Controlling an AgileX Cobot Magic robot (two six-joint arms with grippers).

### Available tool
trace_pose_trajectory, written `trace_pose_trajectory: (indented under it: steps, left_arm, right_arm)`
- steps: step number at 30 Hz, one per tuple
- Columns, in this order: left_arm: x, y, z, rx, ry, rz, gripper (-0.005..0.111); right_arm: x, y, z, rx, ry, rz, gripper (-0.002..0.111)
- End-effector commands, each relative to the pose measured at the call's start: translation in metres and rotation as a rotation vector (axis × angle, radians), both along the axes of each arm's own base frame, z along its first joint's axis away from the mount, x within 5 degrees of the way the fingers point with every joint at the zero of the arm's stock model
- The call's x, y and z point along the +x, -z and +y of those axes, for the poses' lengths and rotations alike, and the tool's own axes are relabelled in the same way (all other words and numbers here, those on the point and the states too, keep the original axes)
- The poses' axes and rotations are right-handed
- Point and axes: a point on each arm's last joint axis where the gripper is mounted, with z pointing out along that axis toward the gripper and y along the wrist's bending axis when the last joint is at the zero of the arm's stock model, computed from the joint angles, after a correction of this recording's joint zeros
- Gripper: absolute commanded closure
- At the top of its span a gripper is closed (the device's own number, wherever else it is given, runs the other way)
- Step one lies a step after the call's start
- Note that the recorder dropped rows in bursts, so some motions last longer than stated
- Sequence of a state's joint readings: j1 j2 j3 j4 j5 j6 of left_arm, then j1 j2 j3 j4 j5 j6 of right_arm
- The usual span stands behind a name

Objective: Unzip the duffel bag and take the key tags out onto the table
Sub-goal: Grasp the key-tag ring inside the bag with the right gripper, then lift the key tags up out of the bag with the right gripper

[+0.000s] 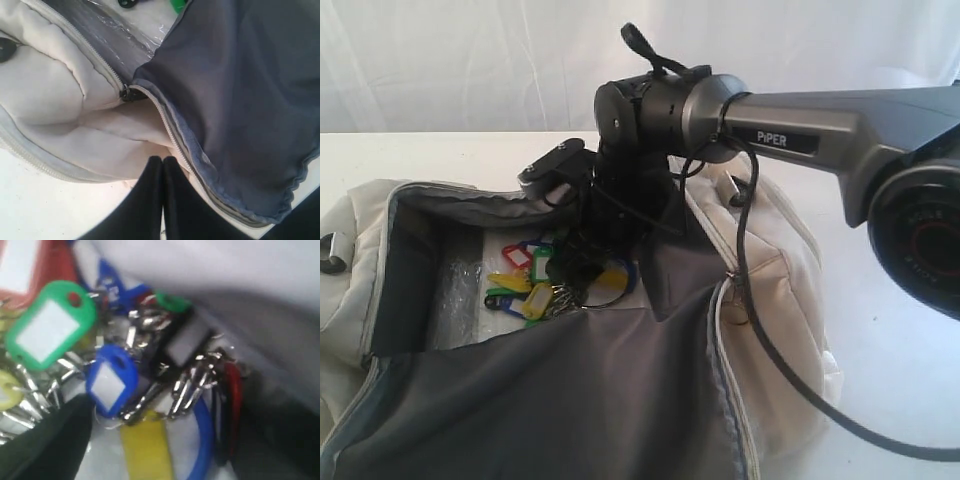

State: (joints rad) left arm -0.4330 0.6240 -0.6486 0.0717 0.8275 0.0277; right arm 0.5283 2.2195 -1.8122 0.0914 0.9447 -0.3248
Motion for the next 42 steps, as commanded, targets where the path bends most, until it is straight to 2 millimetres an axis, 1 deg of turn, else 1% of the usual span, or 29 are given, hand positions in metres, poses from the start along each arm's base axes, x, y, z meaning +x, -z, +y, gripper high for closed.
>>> trace_pose_trajectory:
  steps: [1,4,6,8,13,14,17,19,26,31,35,42]
  left_arm:
    - [-0.002,0.002,0.000,-0.018,-0.009,0.011,0.107]
    - [-0.002,0.002,0.000,-0.018,-0.009,0.011,0.107]
    - [-0.002,0.002,0.000,-0.018,-0.009,0.011,0.107]
    - [-0.002,0.002,0.000,-0.018,-0.009,0.011,0.107]
    - [-0.002,0.002,0.000,-0.018,-0.009,0.011,0.107]
    - [-0.002,0.002,0.000,-0.018,-0.009,0.011,0.107]
    - [-0.002,0.002,0.000,-0.018,-0.009,0.011,0.107]
    - [-0.002,0.002,0.000,-0.018,-0.009,0.011,0.107]
    - [-0.002,0.001,0.000,-0.016,-0.003,0.005,0.107]
    - [-0.001,0.001,0.000,-0.017,-0.003,0.003,0.107]
    - [-0.001,0.001,0.000,-0.017,-0.002,0.001,0.107]
    - [-0.001,0.001,-0.001,-0.019,-0.002,-0.004,0.107]
  right_arm:
    - [-0.010,0.009,0.011,-0.089,-0.100,0.051,0.039]
    - [-0.013,0.019,0.011,-0.128,-0.103,0.092,0.043]
    - [-0.014,0.026,0.010,-0.146,-0.105,0.123,0.051]
    - [-0.015,0.030,0.009,-0.157,-0.106,0.144,0.062]
    - [-0.016,0.031,0.008,-0.177,-0.110,0.156,0.103]
    - [-0.015,0.031,0.007,-0.184,-0.113,0.152,0.108]
    - [-0.013,0.027,0.006,-0.202,-0.076,0.138,0.108]
    - [-0.010,0.018,0.006,-0.190,-0.059,0.124,0.108]
    - [-0.007,-0.030,0.008,-0.106,-0.037,-0.008,0.108]
    - [-0.011,-0.066,0.006,-0.052,-0.032,-0.096,0.108]
    - [-0.015,-0.085,0.003,-0.027,-0.029,-0.136,0.108]
    - [-0.022,-0.113,-0.002,0.010,-0.026,-0.192,0.108]
